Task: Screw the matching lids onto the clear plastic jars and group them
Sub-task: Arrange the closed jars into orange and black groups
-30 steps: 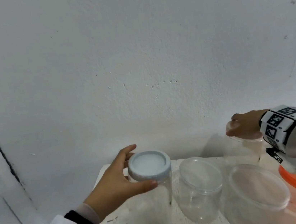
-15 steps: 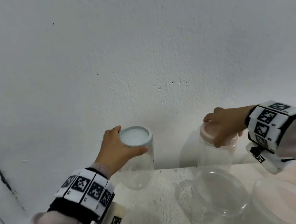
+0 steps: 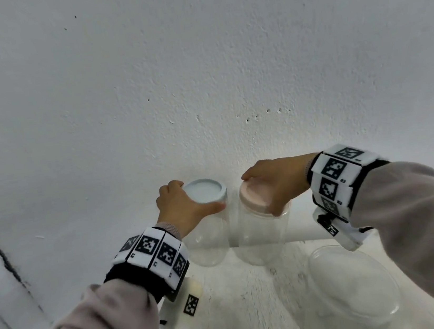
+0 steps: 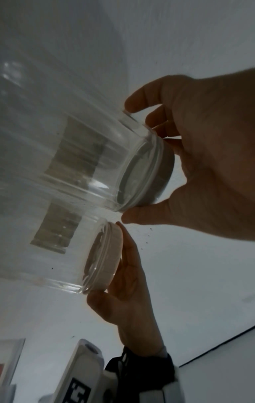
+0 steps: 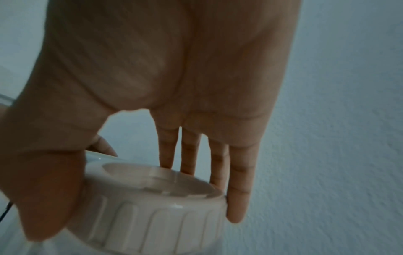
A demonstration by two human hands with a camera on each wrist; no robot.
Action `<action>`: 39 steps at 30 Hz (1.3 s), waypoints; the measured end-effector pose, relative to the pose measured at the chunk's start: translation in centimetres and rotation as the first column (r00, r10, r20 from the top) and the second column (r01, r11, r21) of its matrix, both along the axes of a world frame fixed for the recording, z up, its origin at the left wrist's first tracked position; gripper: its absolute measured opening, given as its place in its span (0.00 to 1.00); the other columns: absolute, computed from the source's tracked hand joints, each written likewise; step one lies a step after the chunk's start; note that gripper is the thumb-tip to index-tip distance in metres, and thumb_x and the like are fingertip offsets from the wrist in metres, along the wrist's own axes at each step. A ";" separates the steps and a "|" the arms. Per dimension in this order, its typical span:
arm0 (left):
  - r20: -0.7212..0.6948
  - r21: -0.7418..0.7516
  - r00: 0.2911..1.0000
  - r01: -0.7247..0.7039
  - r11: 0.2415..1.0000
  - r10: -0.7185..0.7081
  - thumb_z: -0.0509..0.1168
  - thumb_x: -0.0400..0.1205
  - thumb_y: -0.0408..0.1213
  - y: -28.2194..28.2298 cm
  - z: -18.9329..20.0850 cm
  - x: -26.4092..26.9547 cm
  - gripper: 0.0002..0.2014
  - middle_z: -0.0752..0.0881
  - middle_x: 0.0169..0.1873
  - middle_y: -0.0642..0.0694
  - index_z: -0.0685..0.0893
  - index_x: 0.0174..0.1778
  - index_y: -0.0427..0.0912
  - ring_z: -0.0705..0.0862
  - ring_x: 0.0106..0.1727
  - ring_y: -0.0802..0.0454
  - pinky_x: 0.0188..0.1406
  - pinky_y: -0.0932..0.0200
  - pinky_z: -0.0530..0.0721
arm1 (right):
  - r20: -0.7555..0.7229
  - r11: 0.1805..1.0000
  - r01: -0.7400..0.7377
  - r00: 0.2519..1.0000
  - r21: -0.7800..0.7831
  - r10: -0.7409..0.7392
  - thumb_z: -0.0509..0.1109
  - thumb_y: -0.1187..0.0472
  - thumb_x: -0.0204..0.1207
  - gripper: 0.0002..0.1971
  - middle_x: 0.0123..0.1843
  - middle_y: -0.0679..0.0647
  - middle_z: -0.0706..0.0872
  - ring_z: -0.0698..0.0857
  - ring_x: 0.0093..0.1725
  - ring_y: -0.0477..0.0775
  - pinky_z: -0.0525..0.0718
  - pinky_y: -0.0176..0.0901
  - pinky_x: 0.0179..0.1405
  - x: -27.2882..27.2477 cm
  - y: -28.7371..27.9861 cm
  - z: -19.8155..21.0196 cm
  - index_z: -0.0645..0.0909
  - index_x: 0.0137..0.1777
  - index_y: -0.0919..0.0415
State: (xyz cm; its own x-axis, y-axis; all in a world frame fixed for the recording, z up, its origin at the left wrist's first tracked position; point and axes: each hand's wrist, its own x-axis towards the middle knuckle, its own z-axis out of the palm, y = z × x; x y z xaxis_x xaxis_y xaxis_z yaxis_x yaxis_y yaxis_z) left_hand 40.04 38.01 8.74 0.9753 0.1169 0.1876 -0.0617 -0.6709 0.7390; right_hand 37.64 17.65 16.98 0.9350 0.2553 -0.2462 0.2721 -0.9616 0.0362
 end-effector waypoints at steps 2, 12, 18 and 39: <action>-0.002 0.014 1.000 -0.017 1.000 0.017 0.82 0.57 0.58 -0.1 -0.1 0.0 0.50 0.74 0.63 0.43 0.70 0.70 0.38 0.73 0.67 0.44 0.66 0.46 0.77 | -0.019 1.000 -0.015 1.000 0.012 0.016 0.79 0.56 0.67 0.46 0.77 0.43 0.64 0.68 0.75 0.51 0.74 0.53 0.72 0.3 0.7 -0.2 0.56 0.82 0.44; -0.047 -0.071 0.996 0.069 0.995 -0.073 0.82 0.61 0.55 0.7 -0.5 0.2 0.52 0.71 0.69 0.43 0.65 0.76 0.40 0.70 0.71 0.44 0.70 0.45 0.75 | -0.047 0.998 0.062 0.997 -0.028 -0.063 0.77 0.53 0.68 0.48 0.77 0.47 0.61 0.75 0.65 0.55 0.81 0.53 0.63 1.4 2.1 -0.5 0.51 0.81 0.33; 0.020 -0.163 0.994 0.110 0.980 -0.108 0.84 0.60 0.50 1.4 -0.8 0.3 0.40 0.80 0.56 0.47 0.73 0.63 0.41 0.81 0.55 0.52 0.43 0.62 0.80 | 0.046 0.995 0.098 0.994 -0.010 -0.097 0.71 0.43 0.73 0.39 0.70 0.56 0.67 0.78 0.51 0.56 0.78 0.46 0.50 1.6 3.0 -1.6 0.55 0.80 0.33; -0.014 -0.047 0.995 0.095 0.994 -0.096 0.82 0.62 0.54 1.4 -0.9 -0.6 0.52 0.71 0.68 0.39 0.63 0.76 0.37 0.73 0.69 0.40 0.68 0.40 0.75 | 0.069 0.996 0.085 0.994 0.031 -0.087 0.69 0.42 0.76 0.41 0.80 0.51 0.62 0.73 0.73 0.56 0.75 0.52 0.69 -1.1 2.1 -0.4 0.51 0.84 0.46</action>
